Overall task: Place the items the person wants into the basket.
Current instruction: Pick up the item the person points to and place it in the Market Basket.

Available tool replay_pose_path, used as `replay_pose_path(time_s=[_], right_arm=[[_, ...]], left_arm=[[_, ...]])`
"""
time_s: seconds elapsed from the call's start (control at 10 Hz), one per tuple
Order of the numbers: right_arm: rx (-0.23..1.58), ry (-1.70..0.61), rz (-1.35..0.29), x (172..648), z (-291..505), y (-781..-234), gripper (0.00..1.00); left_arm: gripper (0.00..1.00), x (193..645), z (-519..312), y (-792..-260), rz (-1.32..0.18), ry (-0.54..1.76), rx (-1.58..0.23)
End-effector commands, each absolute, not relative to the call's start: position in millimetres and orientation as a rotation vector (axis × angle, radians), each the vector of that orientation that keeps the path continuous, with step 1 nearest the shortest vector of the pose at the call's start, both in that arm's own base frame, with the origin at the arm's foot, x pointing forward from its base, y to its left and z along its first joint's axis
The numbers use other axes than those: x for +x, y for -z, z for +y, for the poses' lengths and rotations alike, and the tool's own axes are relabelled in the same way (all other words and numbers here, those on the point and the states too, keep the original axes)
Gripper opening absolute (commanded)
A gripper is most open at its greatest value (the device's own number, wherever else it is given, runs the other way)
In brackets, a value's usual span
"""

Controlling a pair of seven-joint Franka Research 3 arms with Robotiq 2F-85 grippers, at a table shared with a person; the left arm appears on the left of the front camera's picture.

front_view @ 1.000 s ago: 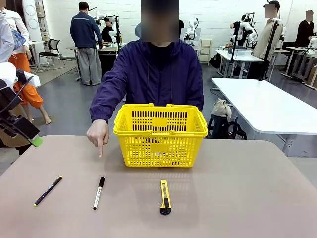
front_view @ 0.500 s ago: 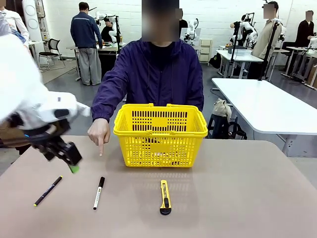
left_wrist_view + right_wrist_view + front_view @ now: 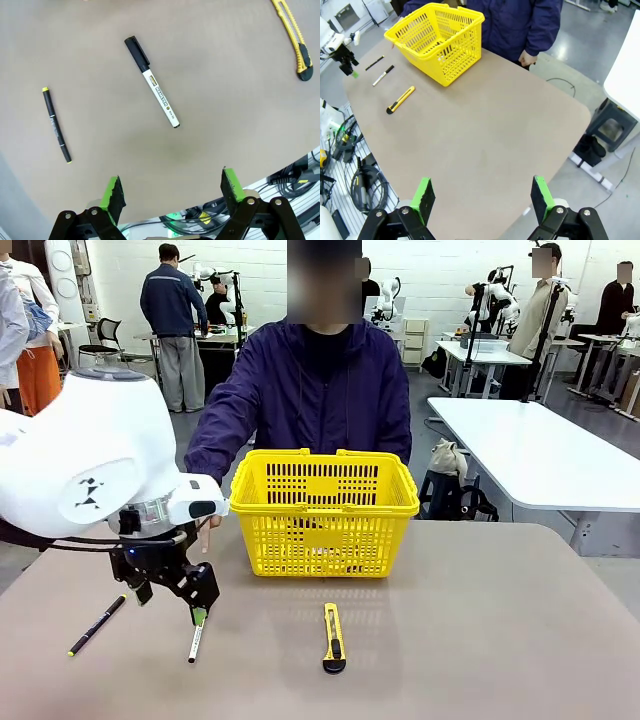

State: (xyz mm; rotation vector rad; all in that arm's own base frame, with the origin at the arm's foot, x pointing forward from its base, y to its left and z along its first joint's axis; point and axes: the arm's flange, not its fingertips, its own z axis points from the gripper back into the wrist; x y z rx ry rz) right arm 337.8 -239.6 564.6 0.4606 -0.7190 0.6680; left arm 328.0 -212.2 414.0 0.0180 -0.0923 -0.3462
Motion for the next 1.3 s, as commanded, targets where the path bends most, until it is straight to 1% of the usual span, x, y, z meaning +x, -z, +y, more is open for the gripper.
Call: replay_pose_path(time_s=[0.0, 0.1, 0.5, 0.6, 0.7, 0.9, 1.0, 1.1, 1.2], right_arm=[[0.476, -0.678, -0.746, 339, -240, -563, 1.0], [0.476, -0.678, -0.746, 339, -240, -563, 1.0], [0.476, -0.678, -0.746, 339, -240, -563, 1.0], [0.476, -0.678, -0.746, 339, -240, -563, 1.0], [0.476, -0.678, -0.746, 339, -240, -563, 1.0], [0.476, -0.678, -0.746, 339, -240, -563, 1.0], [0.476, -0.678, -0.746, 339, -240, -563, 1.0], [0.476, -0.678, -0.746, 339, -240, -563, 1.0], [0.476, -0.678, -0.746, 339, -240, -563, 1.0]], left_arm=[[1.0, 345, -216, -401, -0.095, 0.282, 0.008], [1.0, 351, -212, -392, -0.118, 0.264, -0.021], [1.0, 371, -199, -358, -0.041, 0.233, -0.068], [1.0, 368, -198, -354, -0.049, 0.233, -0.077], [1.0, 380, -197, -346, -0.1, 0.278, -0.085], [1.0, 375, -200, -335, -0.093, 0.33, -0.092], [1.0, 369, -200, -334, -0.098, 0.379, -0.087], [1.0, 377, -200, -342, -0.081, 0.285, -0.061], [1.0, 377, -200, -342, -0.081, 0.285, -0.061]])
